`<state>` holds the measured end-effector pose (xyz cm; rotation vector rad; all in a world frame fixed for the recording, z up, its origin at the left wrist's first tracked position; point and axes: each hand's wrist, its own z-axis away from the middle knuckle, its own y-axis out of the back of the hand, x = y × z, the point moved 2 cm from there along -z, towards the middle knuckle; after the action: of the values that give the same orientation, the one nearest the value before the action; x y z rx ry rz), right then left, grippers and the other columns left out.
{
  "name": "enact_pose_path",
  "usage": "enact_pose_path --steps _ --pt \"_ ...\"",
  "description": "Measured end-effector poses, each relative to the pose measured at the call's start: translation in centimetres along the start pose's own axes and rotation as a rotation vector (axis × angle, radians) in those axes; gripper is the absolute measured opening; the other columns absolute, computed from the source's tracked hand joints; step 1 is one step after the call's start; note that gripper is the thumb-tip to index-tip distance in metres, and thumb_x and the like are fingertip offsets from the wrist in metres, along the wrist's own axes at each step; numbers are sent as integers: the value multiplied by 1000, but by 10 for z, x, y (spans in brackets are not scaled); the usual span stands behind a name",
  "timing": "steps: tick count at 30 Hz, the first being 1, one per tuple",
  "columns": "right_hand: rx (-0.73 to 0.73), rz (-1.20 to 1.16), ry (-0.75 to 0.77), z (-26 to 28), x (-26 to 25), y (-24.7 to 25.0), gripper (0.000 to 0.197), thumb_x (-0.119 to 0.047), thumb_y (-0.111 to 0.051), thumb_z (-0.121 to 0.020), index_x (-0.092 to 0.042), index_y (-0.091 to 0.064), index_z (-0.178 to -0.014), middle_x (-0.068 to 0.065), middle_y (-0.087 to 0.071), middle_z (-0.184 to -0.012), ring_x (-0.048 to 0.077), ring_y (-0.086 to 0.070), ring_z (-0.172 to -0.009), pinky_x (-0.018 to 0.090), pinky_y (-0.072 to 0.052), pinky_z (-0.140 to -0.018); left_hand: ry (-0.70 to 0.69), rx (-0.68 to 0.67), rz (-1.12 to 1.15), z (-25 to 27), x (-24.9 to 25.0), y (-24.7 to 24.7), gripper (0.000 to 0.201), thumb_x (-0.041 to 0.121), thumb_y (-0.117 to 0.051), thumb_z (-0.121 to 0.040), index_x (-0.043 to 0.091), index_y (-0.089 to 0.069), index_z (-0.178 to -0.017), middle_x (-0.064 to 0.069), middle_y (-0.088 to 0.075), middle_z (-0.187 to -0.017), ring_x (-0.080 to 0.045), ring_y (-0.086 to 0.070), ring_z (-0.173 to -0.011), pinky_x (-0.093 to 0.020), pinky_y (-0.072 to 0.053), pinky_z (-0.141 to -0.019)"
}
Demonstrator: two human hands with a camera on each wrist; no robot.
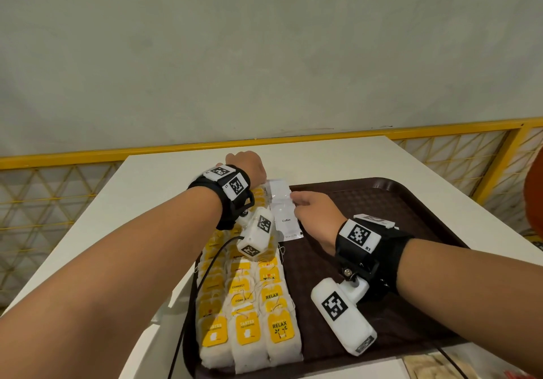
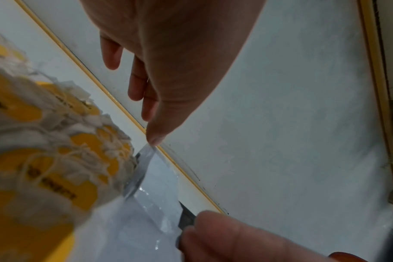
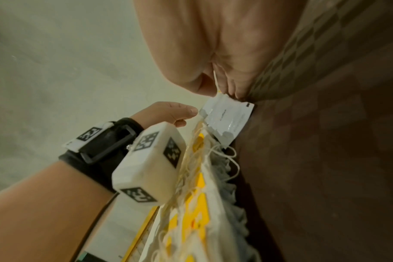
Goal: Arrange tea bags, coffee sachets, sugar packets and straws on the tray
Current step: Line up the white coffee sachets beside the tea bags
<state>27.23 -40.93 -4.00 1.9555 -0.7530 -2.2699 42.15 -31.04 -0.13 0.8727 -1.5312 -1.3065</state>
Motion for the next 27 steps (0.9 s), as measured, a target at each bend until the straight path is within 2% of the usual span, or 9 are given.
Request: enact_pose_path --steps 2,4,7,9,14,19,24,27 --pt "25 32 8 0 2 0 46 1 -45 -91 -7 -49 -137 8 -52 -140 20 -48 -129 34 -37 -110 -5 25 34 7 0 5 12 26 -60 -86 22 -70 -90 3 -65 -103 -25 -51 -109 -46 -41 -98" --pt "66 76 19 -1 3 3 40 -4 -54 -89 -9 -56 -129 6 -58 -129 19 -54 -119 32 -43 -103 -32 32 75 16 2 11 11 27 -63 -86 23 -72 -92 4 -63 -103 -24 -49 -110 -41 -43 -95" --pt "72 166 24 -1 4 8 39 -16 -72 -80 -14 -58 -117 0 -58 -111 15 -55 -107 27 -44 -91 -136 -51 65 31 11 17 18 30 -67 -86 19 -74 -99 5 -67 -104 -18 -57 -104 -27 -41 -79" --pt "65 211 27 0 4 10 42 -18 -78 -75 -15 -58 -112 -1 -58 -106 15 -57 -102 28 -46 -87 -166 -105 14 36 15 17 23 31 -67 -87 17 -73 -103 4 -69 -106 -17 -60 -104 -25 -38 -77" --pt "41 276 30 -3 3 9 42 -16 -80 -74 -12 -57 -109 3 -59 -103 19 -59 -98 27 -47 -81 -155 -154 -33 35 17 13 26 34 -70 -83 14 -74 -100 0 -71 -101 -20 -62 -99 -26 -44 -74" --pt "37 273 28 -7 3 8 42 -13 -79 -75 -11 -57 -111 4 -59 -102 18 -58 -94 27 -47 -81 -141 -165 -106 33 19 8 25 35 -69 -82 16 -73 -96 1 -70 -101 -21 -60 -99 -32 -48 -82" --pt "40 266 35 -10 2 7 41 -10 -77 -76 -10 -57 -113 6 -61 -108 20 -60 -101 25 -47 -81 -153 -171 -157 38 22 9 25 31 -61 -88 14 -71 -105 0 -67 -110 -22 -53 -105 -30 -30 -79" --pt "42 271 53 -11 2 7 40 -10 -78 -75 -10 -59 -111 6 -62 -109 18 -60 -98 24 -48 -80 -150 -172 -166 38 22 8 25 30 -59 -89 15 -69 -106 -1 -66 -111 -24 -51 -109 -30 -31 -79"
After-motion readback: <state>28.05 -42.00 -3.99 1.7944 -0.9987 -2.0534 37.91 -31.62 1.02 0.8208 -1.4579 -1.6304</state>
